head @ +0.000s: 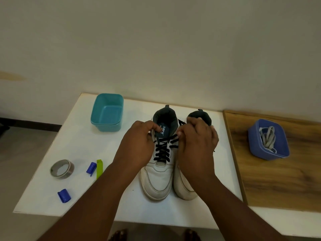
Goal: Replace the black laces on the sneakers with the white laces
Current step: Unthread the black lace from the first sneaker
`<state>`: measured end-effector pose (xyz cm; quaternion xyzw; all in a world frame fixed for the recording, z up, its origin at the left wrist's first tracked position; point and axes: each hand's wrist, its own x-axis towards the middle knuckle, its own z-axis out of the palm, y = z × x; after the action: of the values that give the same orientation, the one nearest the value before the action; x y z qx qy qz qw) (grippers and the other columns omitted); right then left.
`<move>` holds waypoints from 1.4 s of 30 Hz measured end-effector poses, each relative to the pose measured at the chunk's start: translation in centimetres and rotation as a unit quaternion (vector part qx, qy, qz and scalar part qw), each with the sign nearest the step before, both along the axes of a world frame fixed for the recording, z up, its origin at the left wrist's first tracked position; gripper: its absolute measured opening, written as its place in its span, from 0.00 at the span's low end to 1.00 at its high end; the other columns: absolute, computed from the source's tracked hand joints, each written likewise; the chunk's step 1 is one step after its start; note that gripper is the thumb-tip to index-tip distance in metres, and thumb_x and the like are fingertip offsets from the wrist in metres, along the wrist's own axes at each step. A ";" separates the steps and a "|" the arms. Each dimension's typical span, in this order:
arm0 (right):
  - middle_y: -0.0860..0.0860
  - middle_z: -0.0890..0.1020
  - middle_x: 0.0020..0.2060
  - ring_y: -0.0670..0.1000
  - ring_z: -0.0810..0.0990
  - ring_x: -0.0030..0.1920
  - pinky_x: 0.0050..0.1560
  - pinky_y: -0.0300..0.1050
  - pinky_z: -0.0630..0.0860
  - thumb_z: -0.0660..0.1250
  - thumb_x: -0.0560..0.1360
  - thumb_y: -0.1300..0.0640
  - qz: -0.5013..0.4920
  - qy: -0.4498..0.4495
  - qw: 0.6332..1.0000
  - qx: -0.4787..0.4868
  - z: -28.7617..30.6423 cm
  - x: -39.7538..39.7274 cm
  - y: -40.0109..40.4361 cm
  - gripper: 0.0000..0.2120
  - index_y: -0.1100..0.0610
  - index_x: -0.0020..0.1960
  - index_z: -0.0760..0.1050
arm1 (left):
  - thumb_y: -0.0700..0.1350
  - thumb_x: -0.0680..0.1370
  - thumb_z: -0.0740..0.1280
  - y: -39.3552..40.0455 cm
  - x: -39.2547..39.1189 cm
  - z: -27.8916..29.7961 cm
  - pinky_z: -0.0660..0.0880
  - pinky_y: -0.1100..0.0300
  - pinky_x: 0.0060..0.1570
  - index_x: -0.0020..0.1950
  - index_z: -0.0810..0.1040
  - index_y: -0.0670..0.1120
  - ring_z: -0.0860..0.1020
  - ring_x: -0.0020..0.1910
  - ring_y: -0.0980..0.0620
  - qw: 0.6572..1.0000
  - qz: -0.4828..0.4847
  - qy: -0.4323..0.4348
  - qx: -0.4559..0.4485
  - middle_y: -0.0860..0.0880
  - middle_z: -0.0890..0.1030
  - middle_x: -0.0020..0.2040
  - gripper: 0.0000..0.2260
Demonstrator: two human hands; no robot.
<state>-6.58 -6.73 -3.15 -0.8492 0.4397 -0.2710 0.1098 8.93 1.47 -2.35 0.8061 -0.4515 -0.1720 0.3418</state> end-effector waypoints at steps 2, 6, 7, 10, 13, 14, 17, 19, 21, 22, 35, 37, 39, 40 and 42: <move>0.52 0.77 0.63 0.57 0.70 0.71 0.74 0.61 0.60 0.64 0.81 0.57 -0.022 -0.014 1.000 0.000 0.2 -0.7 -1.0 0.06 0.51 0.53 0.79 | 0.36 0.80 0.59 -0.1 -0.1 0.1 0.66 0.74 0.41 0.57 0.79 0.56 0.77 0.45 0.56 1.000 0.000 0.011 -0.002 0.50 0.76 0.58 0.17; 0.52 0.72 0.73 0.59 0.59 0.79 0.76 0.64 0.55 0.67 0.80 0.50 0.054 0.016 0.998 0.038 0.0 -0.5 -0.8 0.11 0.45 0.61 0.81 | 0.36 0.80 0.60 -0.2 -0.4 0.2 0.66 0.73 0.43 0.59 0.79 0.55 0.76 0.49 0.55 1.000 0.001 0.005 0.001 0.49 0.75 0.58 0.17; 0.51 0.71 0.74 0.59 0.57 0.79 0.77 0.64 0.52 0.66 0.80 0.48 0.071 0.034 0.996 0.035 -0.3 -0.3 -0.2 0.12 0.43 0.62 0.81 | 0.35 0.80 0.60 -0.1 -0.4 0.2 0.66 0.72 0.44 0.59 0.79 0.55 0.76 0.50 0.54 1.000 -0.001 0.007 0.005 0.49 0.75 0.58 0.17; 0.49 0.75 0.70 0.58 0.60 0.79 0.77 0.63 0.50 0.66 0.79 0.48 0.061 0.040 0.997 0.015 -0.6 0.1 0.4 0.08 0.43 0.53 0.83 | 0.33 0.78 0.59 0.1 -0.3 0.1 0.72 0.64 0.51 0.57 0.79 0.55 0.77 0.51 0.52 1.000 -0.013 0.015 0.008 0.49 0.75 0.57 0.20; 0.49 0.76 0.68 0.56 0.63 0.77 0.77 0.61 0.50 0.68 0.78 0.50 0.032 0.025 0.999 -0.008 -0.2 0.2 0.6 0.04 0.45 0.49 0.83 | 0.32 0.78 0.59 0.0 -0.1 0.0 0.73 0.62 0.51 0.56 0.79 0.55 0.78 0.52 0.51 1.000 -0.011 0.017 0.002 0.48 0.76 0.56 0.19; 0.49 0.76 0.68 0.56 0.63 0.77 0.77 0.61 0.50 0.69 0.78 0.51 0.025 0.021 0.999 -0.011 -0.1 0.3 0.8 0.04 0.45 0.49 0.83 | 0.33 0.78 0.60 0.0 -0.1 -0.1 0.71 0.65 0.48 0.56 0.78 0.55 0.77 0.51 0.52 1.000 -0.007 0.014 0.003 0.48 0.76 0.56 0.18; 0.50 0.76 0.69 0.56 0.65 0.77 0.78 0.61 0.49 0.69 0.77 0.51 0.002 0.029 0.999 -0.019 0.1 0.4 1.2 0.04 0.45 0.48 0.83 | 0.34 0.79 0.61 -0.1 -0.2 -0.3 0.64 0.72 0.44 0.56 0.78 0.54 0.76 0.49 0.53 1.000 0.001 0.011 0.010 0.48 0.76 0.56 0.16; 0.50 0.76 0.69 0.56 0.65 0.76 0.79 0.61 0.48 0.70 0.77 0.51 -0.013 0.033 0.999 -0.022 0.1 0.3 1.3 0.03 0.46 0.48 0.83 | 0.35 0.80 0.61 -0.3 -0.4 -0.3 0.63 0.74 0.42 0.56 0.78 0.54 0.75 0.49 0.53 1.000 0.001 0.016 0.016 0.48 0.76 0.56 0.15; 0.51 0.77 0.68 0.57 0.66 0.76 0.79 0.61 0.48 0.71 0.77 0.52 -0.020 0.033 0.999 -0.023 0.2 0.3 1.2 0.03 0.46 0.48 0.83 | 0.36 0.80 0.62 -0.3 -0.6 -0.2 0.64 0.74 0.41 0.56 0.78 0.54 0.76 0.47 0.53 1.000 -0.002 0.021 0.021 0.48 0.76 0.56 0.13; 0.51 0.77 0.68 0.57 0.66 0.76 0.80 0.61 0.48 0.71 0.77 0.52 -0.021 0.035 0.999 -0.024 0.2 0.4 1.3 0.02 0.47 0.47 0.83 | 0.37 0.79 0.63 -0.2 -0.6 -0.1 0.66 0.73 0.42 0.55 0.77 0.55 0.76 0.47 0.53 0.999 -0.007 0.024 0.022 0.48 0.75 0.56 0.13; 0.53 0.78 0.62 0.57 0.68 0.74 0.80 0.62 0.47 0.65 0.77 0.55 -0.009 0.074 0.997 -0.037 -0.8 1.4 0.9 0.03 0.52 0.47 0.78 | 0.45 0.72 0.78 0.3 0.4 -0.6 0.76 0.59 0.58 0.52 0.73 0.60 0.78 0.55 0.53 0.994 -0.080 0.058 0.046 0.53 0.72 0.60 0.18; 0.54 0.78 0.61 0.56 0.69 0.73 0.80 0.60 0.46 0.64 0.77 0.57 -0.019 0.052 0.998 -0.022 -1.1 1.4 0.7 0.03 0.53 0.48 0.76 | 0.47 0.70 0.79 0.4 0.3 -0.5 0.76 0.58 0.58 0.52 0.73 0.60 0.78 0.55 0.53 0.994 -0.083 0.060 0.045 0.53 0.72 0.59 0.19; 0.53 0.78 0.60 0.54 0.70 0.72 0.80 0.60 0.46 0.63 0.79 0.57 -0.021 0.027 0.999 -0.004 -1.3 1.4 0.5 0.03 0.53 0.47 0.74 | 0.48 0.71 0.78 0.4 0.3 -0.5 0.76 0.59 0.56 0.51 0.73 0.60 0.78 0.55 0.53 0.995 -0.074 0.058 0.032 0.53 0.72 0.58 0.17; 0.53 0.77 0.60 0.53 0.69 0.72 0.80 0.61 0.49 0.63 0.80 0.57 -0.015 0.008 1.000 0.006 -1.3 1.4 0.4 0.04 0.51 0.46 0.74 | 0.48 0.72 0.78 0.3 0.3 -0.5 0.76 0.59 0.56 0.51 0.73 0.59 0.78 0.55 0.53 0.996 -0.069 0.056 0.029 0.53 0.73 0.58 0.16; 0.50 0.76 0.61 0.50 0.70 0.70 0.76 0.60 0.59 0.63 0.81 0.56 -0.012 -0.068 0.997 0.040 -0.7 1.4 0.1 0.04 0.50 0.48 0.74 | 0.48 0.72 0.77 0.3 0.6 -0.5 0.76 0.60 0.56 0.53 0.73 0.60 0.78 0.55 0.54 0.996 -0.067 0.050 0.032 0.53 0.73 0.59 0.16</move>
<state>-5.15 -6.63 -3.86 -0.8187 0.4516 -0.3114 0.1697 9.49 1.76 -2.89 0.7749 -0.4810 -0.2487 0.3260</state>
